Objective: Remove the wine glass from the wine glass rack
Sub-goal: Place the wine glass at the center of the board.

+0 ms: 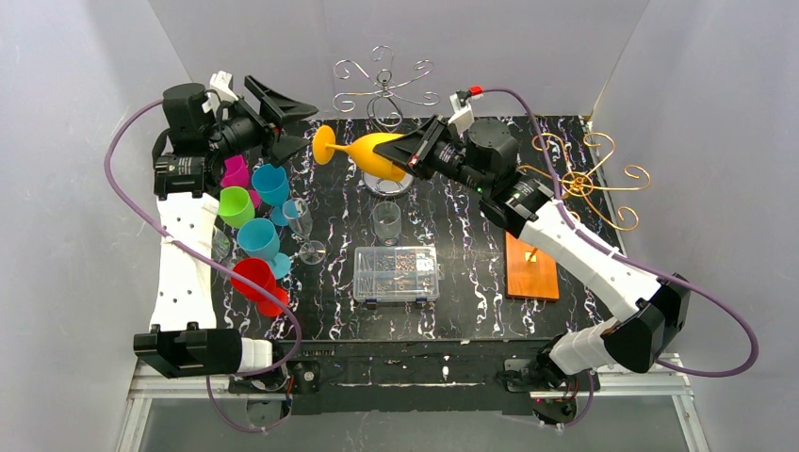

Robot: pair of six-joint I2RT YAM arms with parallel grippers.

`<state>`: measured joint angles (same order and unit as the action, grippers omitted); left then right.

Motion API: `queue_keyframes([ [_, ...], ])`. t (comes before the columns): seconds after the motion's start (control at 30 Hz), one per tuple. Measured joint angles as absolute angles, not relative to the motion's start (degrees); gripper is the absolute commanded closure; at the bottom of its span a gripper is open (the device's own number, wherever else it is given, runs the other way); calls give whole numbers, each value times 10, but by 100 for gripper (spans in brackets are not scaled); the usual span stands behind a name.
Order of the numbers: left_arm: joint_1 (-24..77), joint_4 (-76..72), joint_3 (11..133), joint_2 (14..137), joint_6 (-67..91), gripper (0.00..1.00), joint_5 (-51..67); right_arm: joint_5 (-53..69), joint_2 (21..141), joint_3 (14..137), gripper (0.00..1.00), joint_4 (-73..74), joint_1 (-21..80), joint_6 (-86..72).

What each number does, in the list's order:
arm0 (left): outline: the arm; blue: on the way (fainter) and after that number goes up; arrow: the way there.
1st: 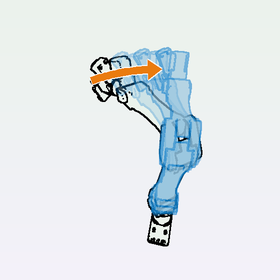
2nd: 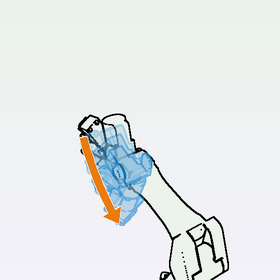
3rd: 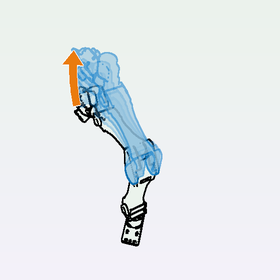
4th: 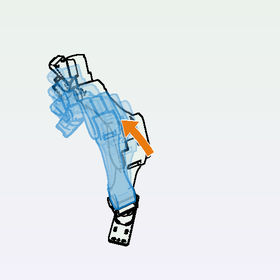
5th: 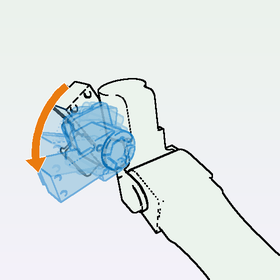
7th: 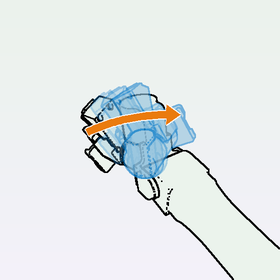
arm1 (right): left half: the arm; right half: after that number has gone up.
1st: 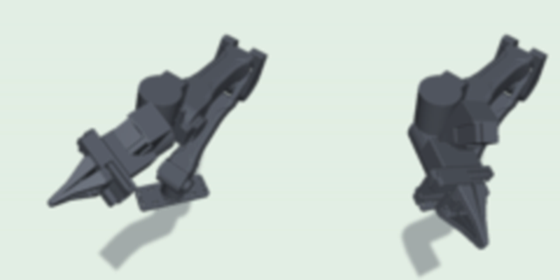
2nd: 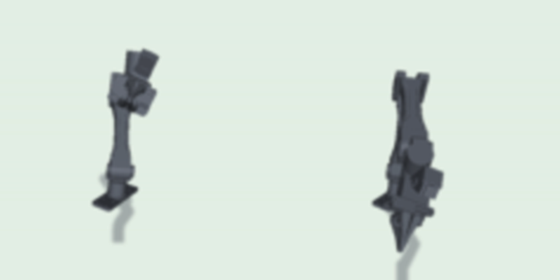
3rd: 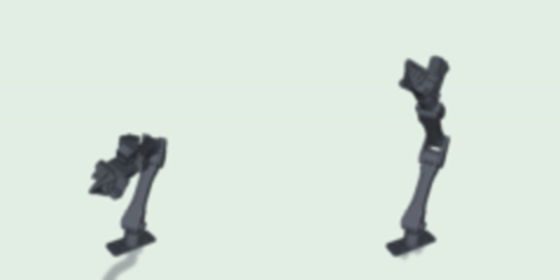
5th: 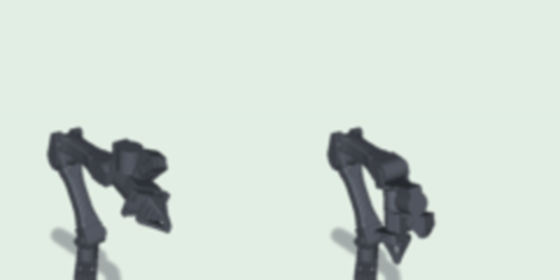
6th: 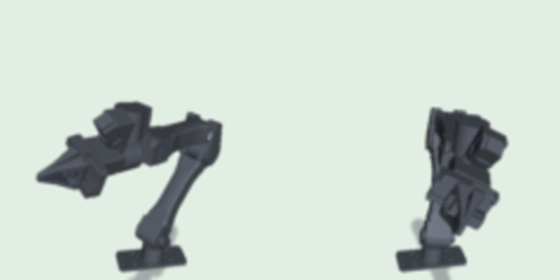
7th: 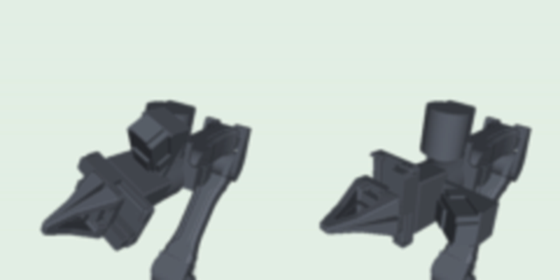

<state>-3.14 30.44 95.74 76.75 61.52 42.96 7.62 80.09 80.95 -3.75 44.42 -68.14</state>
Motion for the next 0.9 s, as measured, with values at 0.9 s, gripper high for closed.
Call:
queue_keyframes([
  [0.9, 149, 559, 1093, 768, 350, 2, 195, -145, 908, 1109, 99, 552, 448, -337],
])
